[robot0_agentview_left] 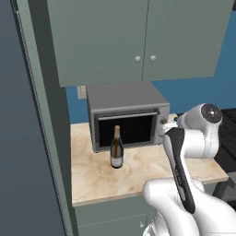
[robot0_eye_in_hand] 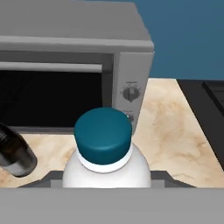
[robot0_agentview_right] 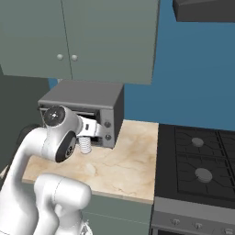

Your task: Move the drinks to the dining counter.

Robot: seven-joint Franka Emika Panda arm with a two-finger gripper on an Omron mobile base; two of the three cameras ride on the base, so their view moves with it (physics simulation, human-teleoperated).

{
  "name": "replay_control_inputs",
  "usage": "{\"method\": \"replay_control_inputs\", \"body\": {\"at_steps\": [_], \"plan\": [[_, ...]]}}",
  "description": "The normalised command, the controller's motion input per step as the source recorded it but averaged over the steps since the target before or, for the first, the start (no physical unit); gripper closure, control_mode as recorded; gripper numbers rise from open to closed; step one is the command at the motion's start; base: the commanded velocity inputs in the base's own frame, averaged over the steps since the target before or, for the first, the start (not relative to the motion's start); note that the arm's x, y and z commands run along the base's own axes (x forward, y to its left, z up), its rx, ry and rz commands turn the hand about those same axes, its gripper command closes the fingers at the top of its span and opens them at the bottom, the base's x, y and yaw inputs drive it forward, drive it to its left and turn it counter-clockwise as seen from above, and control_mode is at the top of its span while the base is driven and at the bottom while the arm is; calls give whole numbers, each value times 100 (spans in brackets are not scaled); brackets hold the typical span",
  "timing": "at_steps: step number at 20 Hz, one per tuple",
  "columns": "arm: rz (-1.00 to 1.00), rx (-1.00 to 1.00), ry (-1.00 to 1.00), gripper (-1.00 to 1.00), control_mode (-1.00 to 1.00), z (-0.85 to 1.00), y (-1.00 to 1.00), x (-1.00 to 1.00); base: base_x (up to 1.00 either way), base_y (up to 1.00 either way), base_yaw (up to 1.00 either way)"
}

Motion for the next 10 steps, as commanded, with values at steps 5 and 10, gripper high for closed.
{"method": "replay_control_inputs", "body": {"at_steps": [5,10], "plan": [[0,0,-5,100,-100,61,1,-47,0,0,0],[0,0,-3,100,-100,52,5,-63,0,0,0]]}}
